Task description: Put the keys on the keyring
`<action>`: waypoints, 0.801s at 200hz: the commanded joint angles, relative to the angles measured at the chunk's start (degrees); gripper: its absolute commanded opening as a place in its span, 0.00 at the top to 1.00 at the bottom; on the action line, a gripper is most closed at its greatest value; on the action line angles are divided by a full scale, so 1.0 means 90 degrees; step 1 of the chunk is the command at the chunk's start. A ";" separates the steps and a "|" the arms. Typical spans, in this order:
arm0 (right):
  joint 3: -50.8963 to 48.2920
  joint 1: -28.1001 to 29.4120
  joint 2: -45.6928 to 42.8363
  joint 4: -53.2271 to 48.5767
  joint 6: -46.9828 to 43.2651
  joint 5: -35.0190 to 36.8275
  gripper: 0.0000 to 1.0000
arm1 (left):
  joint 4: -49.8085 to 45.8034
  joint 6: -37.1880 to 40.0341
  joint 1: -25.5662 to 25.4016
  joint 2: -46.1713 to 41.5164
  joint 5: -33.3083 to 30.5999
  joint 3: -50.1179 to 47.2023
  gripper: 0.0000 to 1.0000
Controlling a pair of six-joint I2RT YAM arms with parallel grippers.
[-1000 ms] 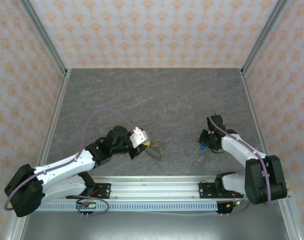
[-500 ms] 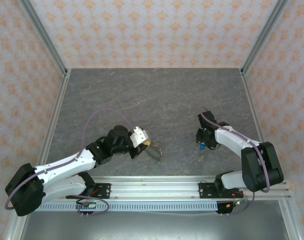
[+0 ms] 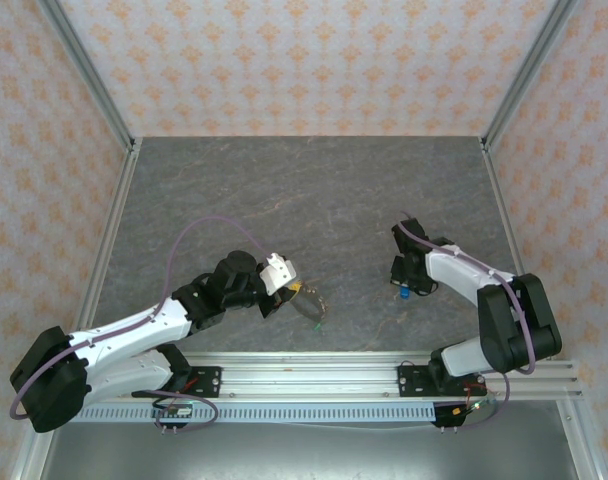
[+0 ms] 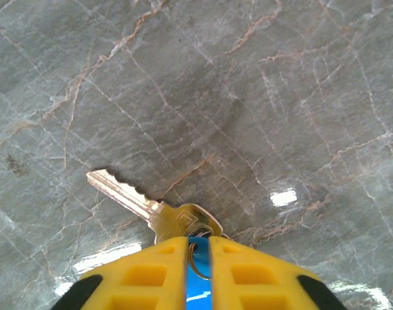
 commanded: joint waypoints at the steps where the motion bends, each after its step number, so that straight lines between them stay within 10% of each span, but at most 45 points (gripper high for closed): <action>1: 0.0093 0.0045 0.0026 -0.0349 -0.0071 0.0199 0.88 | -0.0082 -0.0015 -0.0027 0.0018 -0.0068 0.0181 1.00; 160: -0.0421 -0.0260 -0.0672 0.0762 0.0338 -0.0952 0.97 | -0.0189 -0.0007 -0.0027 0.0051 -0.0036 0.0251 1.00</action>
